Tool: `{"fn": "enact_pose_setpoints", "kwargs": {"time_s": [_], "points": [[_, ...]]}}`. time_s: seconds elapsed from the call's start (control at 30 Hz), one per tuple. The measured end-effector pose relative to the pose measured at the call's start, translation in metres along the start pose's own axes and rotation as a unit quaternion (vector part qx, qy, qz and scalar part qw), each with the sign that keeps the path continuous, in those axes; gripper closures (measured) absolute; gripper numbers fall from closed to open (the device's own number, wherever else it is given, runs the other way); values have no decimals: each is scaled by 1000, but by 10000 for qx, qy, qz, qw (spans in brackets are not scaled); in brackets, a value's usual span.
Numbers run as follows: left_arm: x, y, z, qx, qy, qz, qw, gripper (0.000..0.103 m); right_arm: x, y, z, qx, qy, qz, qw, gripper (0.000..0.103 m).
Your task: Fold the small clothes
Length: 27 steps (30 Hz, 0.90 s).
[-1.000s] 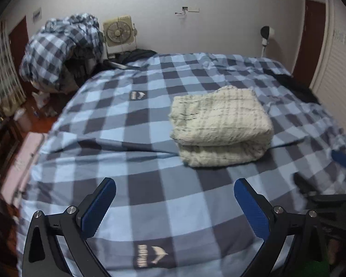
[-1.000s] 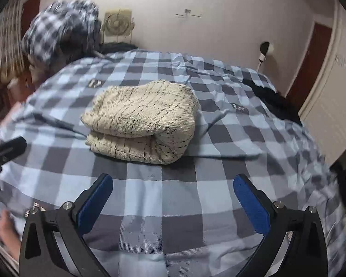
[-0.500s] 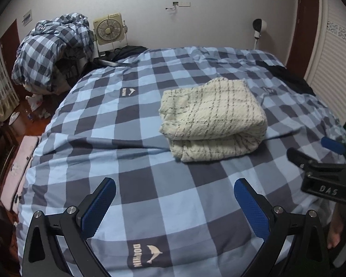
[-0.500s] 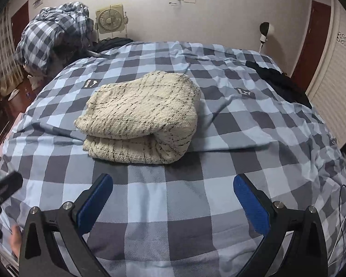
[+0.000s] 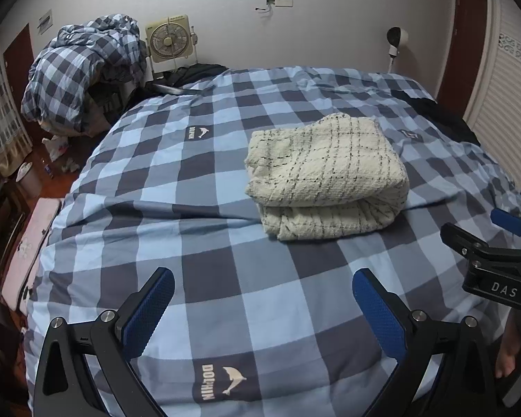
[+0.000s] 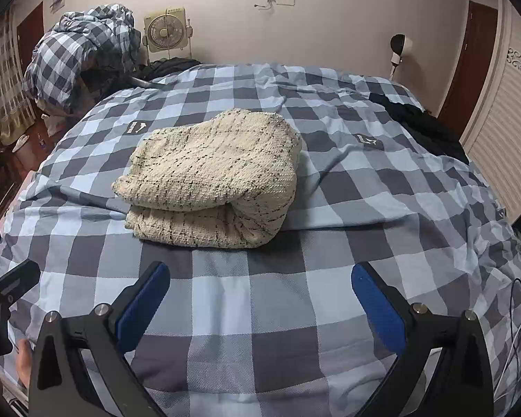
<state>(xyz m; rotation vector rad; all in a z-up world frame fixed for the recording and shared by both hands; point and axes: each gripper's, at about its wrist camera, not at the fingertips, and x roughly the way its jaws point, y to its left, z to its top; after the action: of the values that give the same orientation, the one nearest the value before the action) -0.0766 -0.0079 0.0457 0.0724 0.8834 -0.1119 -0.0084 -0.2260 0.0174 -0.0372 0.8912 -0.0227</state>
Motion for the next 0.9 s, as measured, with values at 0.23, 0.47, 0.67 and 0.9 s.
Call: {"fn": "enact_pose_setpoints", "kwargs": {"time_s": [0.23,0.47,0.67,0.9], "points": [[0,0,0,-16,-1,22,10000,0,1,-7,-1,149,118,62,9998,1],[0,2,0,-22,-22,62,10000,0,2,-13,0,292,181,150,9993,1],[0,3,-1,-90,-12,64,9999,0,3,-14,0,285,194,163,9993,1],[-1,-1,0,-28,-62,155,9999,0,3,-12,-1,248,187,161,9994,1]]}}
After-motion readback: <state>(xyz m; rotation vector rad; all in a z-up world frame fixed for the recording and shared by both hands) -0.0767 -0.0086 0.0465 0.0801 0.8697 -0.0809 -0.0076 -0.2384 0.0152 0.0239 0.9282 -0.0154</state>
